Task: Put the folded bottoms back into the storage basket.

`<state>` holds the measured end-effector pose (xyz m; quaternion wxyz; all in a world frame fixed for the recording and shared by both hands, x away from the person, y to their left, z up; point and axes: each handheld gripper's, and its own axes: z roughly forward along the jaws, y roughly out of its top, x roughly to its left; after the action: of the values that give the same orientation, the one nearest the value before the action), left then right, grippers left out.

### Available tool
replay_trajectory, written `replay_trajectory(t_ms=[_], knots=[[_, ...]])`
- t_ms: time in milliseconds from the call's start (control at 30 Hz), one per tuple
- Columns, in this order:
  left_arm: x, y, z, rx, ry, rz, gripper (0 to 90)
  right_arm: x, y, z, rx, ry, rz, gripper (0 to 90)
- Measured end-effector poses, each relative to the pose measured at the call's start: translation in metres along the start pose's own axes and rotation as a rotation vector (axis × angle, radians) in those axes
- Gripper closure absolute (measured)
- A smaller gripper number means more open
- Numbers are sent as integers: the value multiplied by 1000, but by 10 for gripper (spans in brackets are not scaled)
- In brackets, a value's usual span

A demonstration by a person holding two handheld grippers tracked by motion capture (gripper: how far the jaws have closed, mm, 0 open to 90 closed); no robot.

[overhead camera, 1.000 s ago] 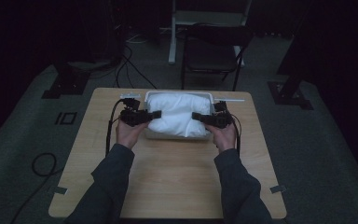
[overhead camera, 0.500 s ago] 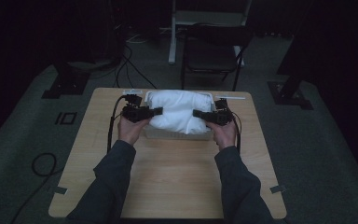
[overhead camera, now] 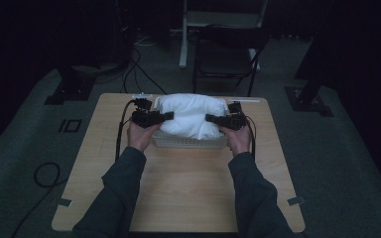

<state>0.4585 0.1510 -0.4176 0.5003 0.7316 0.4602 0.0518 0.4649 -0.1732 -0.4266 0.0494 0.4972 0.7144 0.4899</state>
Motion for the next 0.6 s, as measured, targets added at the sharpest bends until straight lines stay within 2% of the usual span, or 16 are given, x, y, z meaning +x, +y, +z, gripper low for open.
replay_trajectory(t_ms=[200,600], knots=[[6,1,4,-7,9,-23,587,-2,3,7,4,-5,4,560],[10,10,13,-11,25,-31,587,-7,11,14,11,-34,13,561]])
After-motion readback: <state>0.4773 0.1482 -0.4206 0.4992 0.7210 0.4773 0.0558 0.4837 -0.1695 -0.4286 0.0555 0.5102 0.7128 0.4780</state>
